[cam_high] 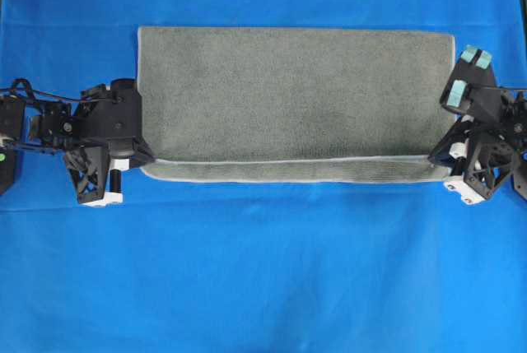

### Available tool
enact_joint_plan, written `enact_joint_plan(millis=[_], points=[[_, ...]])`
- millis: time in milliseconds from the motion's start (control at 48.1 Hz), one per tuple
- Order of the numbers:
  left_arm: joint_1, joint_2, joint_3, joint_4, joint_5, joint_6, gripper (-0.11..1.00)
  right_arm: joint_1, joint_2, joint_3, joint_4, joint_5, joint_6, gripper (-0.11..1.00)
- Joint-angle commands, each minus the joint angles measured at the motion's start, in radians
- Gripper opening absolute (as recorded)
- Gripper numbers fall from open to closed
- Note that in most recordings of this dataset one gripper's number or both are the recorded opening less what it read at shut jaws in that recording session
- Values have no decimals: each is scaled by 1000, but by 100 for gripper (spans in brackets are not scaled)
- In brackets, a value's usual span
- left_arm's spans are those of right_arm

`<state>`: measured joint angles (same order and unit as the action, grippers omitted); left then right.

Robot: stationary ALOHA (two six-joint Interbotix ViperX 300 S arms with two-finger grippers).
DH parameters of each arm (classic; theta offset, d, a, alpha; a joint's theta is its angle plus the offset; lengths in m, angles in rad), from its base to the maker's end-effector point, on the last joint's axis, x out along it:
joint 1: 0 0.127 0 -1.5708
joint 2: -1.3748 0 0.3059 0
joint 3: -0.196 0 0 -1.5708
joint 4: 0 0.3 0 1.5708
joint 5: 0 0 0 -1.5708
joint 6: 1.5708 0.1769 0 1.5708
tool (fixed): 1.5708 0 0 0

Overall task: Fold a large towel.
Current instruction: 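Lay the towel flat on the table, dragging it toward the robot, then release the near edge and regrasp the towel's far corners with both grippers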

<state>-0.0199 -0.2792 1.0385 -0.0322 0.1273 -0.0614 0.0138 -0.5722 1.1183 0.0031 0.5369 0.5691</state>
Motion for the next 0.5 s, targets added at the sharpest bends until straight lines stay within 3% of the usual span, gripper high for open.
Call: enact_joint_plan(millis=[0, 104, 229, 353, 416, 478], points=[[-5, 2, -29, -2, -6, -2, 3, 3, 26, -12, -2, -14, -3, 4], [-5, -2, -48, -2, 3, 2, 7, 3, 48, -25, -5, -17, -5, 33], [-18, -32, -69, -2, 40, 15, 43, 5, 26, -40, -5, 41, -5, 65], [-20, -91, -103, 3, 117, 26, 79, 5, -51, -91, -44, 143, -8, 61], [-2, -123, -121, 9, 135, 37, 87, -2, -91, -110, -104, 155, -6, 62], [44, -153, -138, 14, 133, 71, 86, -26, -121, -118, -190, 155, -3, 62]])
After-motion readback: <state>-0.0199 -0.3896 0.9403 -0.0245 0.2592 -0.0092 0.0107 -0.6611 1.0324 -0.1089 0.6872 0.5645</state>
